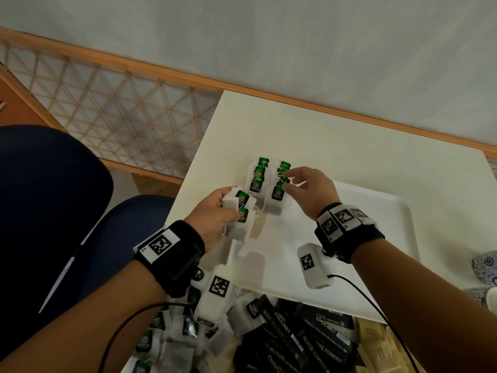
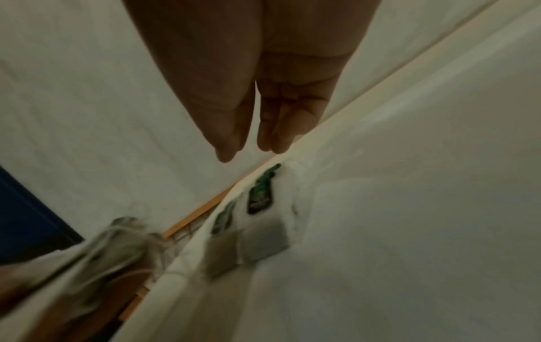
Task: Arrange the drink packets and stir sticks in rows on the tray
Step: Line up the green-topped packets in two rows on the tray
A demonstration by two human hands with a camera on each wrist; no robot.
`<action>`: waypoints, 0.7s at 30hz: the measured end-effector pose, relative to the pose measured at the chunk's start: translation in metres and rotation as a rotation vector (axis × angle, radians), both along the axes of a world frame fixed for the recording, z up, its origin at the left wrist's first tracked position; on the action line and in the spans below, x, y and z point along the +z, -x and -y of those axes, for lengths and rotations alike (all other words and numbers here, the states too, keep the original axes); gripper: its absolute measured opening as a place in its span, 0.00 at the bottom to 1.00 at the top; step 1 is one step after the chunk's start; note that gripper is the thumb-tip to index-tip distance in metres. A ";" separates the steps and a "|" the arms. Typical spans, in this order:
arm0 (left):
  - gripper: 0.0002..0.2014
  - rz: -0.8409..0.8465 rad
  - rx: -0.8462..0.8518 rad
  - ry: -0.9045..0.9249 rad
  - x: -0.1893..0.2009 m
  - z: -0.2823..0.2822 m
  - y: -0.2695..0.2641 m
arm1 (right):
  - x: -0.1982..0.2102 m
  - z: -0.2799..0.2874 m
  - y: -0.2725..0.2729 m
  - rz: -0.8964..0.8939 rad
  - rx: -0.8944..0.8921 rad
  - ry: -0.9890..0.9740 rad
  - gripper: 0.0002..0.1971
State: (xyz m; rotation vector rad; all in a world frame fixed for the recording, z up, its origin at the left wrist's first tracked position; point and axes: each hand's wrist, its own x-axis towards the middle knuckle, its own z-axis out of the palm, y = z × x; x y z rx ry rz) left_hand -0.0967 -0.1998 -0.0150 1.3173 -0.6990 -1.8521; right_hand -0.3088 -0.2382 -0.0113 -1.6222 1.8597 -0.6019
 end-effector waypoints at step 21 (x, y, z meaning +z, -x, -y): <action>0.22 -0.059 0.041 0.050 0.002 -0.005 0.014 | 0.013 -0.052 -0.032 0.406 0.191 -0.358 0.29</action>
